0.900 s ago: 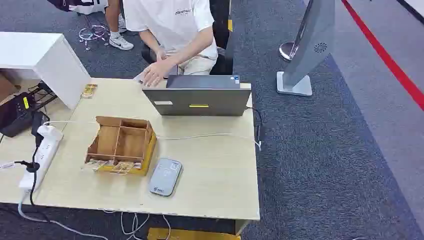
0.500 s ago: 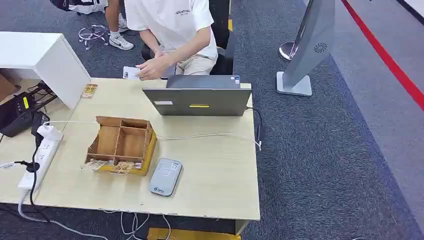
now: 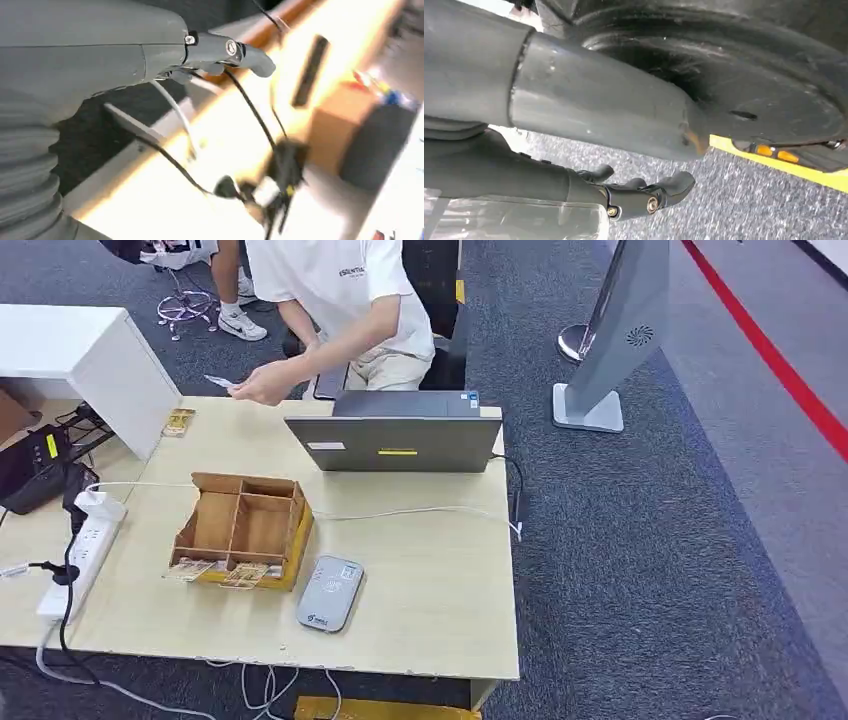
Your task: Pass the card to the sensor for recognition and then transmit it.
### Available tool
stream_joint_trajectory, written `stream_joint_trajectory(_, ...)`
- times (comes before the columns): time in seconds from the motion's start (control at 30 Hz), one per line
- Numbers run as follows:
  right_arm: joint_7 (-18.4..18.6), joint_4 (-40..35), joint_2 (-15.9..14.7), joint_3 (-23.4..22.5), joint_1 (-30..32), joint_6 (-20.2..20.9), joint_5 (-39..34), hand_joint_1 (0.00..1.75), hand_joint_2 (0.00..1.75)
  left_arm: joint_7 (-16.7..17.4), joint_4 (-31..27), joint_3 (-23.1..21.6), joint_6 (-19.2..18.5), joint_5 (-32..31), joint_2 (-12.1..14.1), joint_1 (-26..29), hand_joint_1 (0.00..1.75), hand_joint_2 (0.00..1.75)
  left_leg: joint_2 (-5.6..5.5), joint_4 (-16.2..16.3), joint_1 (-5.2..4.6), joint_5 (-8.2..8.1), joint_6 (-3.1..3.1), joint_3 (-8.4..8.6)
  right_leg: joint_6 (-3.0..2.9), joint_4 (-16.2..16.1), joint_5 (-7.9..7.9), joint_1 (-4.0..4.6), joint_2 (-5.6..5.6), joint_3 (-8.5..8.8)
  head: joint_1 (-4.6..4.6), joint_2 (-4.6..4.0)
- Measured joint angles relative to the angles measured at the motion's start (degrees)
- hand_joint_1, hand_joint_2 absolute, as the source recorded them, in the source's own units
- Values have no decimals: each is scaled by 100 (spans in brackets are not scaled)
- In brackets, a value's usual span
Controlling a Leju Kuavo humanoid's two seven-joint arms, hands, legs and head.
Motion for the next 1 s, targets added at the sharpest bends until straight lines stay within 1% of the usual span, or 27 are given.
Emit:
stream_joint_trajectory(0.17,81,9,15,138,0,-114,15,0,0,-116,-679,-621,507,-420,2,-73,0,175,0,0,0,4,-4,1,-1,0,1,0,1,6,-2,0)
stream_joint_trajectory(0.3,142,26,37,242,0,-255,85,0,0,-133,-961,-1070,948,-958,70,-209,0,175,0,0,1,4,-4,2,-1,1,1,1,2,6,-2,0)
stream_joint_trajectory(0.4,179,28,50,279,-1,-306,116,0,0,-70,-1057,-1419,1219,-1461,140,-349,0,175,0,0,1,5,-3,2,-1,1,1,1,3,3,0,0)
stream_joint_trajectory(0.57,299,28,57,367,-31,-317,144,0,0,158,-1112,-1945,1484,-2274,243,-661,0,175,1,1,0,6,-3,2,-8,1,7,0,4,6,0,0)
stream_joint_trajectory(0.67,395,20,76,398,-51,-476,205,0,0,332,-1114,-2307,1608,-2790,310,-863,0,175,1,1,0,6,-4,2,-11,2,9,0,5,5,0,0)
stream_joint_trajectory(1.0,710,-85,98,540,-122,-785,302,0,0,934,-1112,-3375,2015,-4453,503,-1528,0,175,4,2,0,7,-4,2,-13,3,10,1,9,3,2,0)
